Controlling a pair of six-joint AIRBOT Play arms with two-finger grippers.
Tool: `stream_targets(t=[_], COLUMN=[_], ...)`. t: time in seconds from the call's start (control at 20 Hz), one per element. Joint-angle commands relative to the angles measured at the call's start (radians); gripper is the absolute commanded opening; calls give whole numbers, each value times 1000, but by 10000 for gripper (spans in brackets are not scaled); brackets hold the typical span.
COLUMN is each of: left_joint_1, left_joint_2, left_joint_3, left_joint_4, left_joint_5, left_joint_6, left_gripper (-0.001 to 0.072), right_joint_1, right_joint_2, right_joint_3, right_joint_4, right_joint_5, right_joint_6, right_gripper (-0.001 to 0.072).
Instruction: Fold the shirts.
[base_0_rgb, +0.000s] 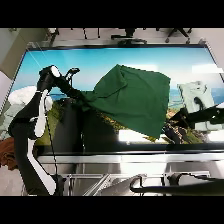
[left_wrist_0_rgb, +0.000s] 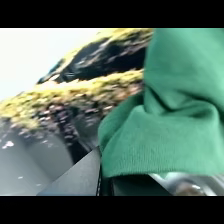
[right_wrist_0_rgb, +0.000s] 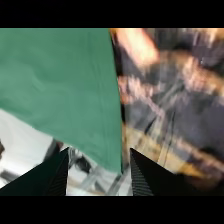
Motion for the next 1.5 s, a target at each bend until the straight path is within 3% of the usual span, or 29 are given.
stream_targets(t=[0.0,0.35,0.45,0.55,0.8,1.0,1.2,1.3,1.45], left_joint_1=[3,-1,2,22,174,306,331,339,402], left_joint_2=[1,-1,0,11,175,361,601,718,852], left_joint_3=[35,34,34,28,-133,-311,-396,-352,-218], left_joint_4=[-95,-118,-173,-340,-753,-1396,-2113,-2246,-2160], left_joint_5=[-64,-170,-198,-220,-367,-416,-409,-354,-210], left_joint_6=[-2,-5,-20,-19,-25,-51,63,96,91], left_gripper=[16,16,15,14,14,15,15,15,15], right_joint_1=[60,280,276,269,144,18,-90,-120,-123], right_joint_2=[34,-10,-8,10,162,264,298,298,314], right_joint_3=[-177,-266,-255,-195,109,529,969,1137,1219], right_joint_4=[-1,214,338,372,391,560,583,581,579], right_joint_5=[-109,-390,-387,-323,-136,-39,-42,-56,-87], right_joint_6=[-11,-137,-237,-270,-269,-266,-192,-177,-156], right_gripper=[433,424,147,24,22,22,21,21,21])
